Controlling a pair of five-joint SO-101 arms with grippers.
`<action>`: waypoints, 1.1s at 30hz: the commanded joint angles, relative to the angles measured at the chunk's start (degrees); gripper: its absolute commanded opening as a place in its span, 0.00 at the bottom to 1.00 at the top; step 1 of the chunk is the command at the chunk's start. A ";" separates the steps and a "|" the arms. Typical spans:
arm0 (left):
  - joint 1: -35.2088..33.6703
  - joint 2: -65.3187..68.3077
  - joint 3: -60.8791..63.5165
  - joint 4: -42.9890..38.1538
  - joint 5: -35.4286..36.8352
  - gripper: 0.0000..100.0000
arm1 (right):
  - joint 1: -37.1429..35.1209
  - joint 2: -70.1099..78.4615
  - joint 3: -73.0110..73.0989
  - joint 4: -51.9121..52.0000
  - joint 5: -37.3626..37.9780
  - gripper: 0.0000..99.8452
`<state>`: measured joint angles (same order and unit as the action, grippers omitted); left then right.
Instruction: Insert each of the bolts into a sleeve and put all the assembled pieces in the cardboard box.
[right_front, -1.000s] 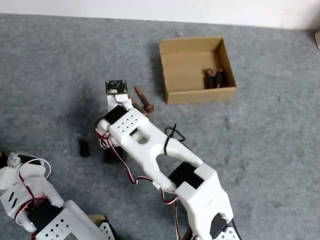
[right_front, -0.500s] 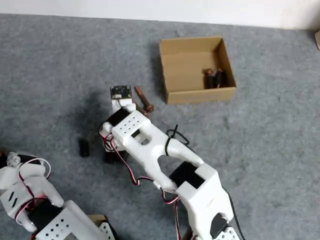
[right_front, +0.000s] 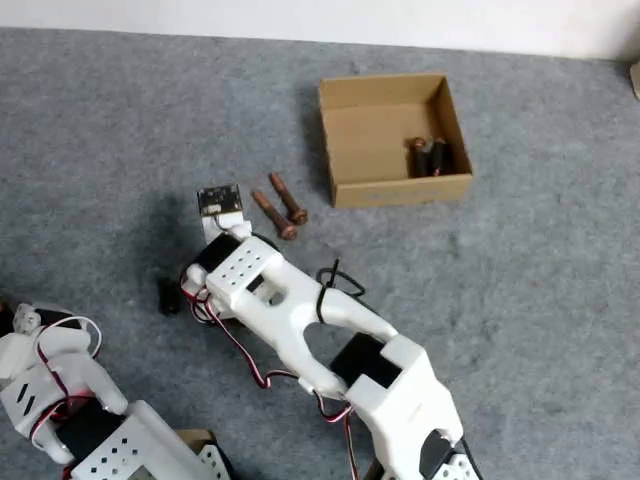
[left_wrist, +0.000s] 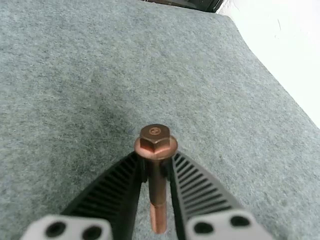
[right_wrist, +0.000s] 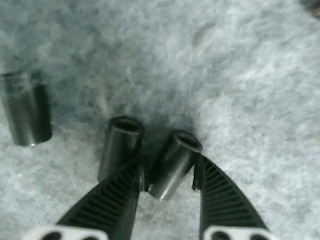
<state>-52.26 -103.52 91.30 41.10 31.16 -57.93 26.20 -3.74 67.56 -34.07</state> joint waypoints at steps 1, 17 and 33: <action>1.36 -0.92 -0.31 -1.67 0.09 0.01 | -0.92 -2.95 2.24 -2.51 -1.49 0.14; 4.44 -0.92 -0.04 -1.49 -1.32 0.01 | 9.45 -6.46 8.48 -4.26 4.66 0.01; 44.70 -0.92 -12.88 -2.73 -16.97 0.01 | 17.89 -53.41 18.86 -3.30 24.53 0.01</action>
<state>-13.05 -103.52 88.04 40.13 14.90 -42.11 -14.77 12.53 64.13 -13.41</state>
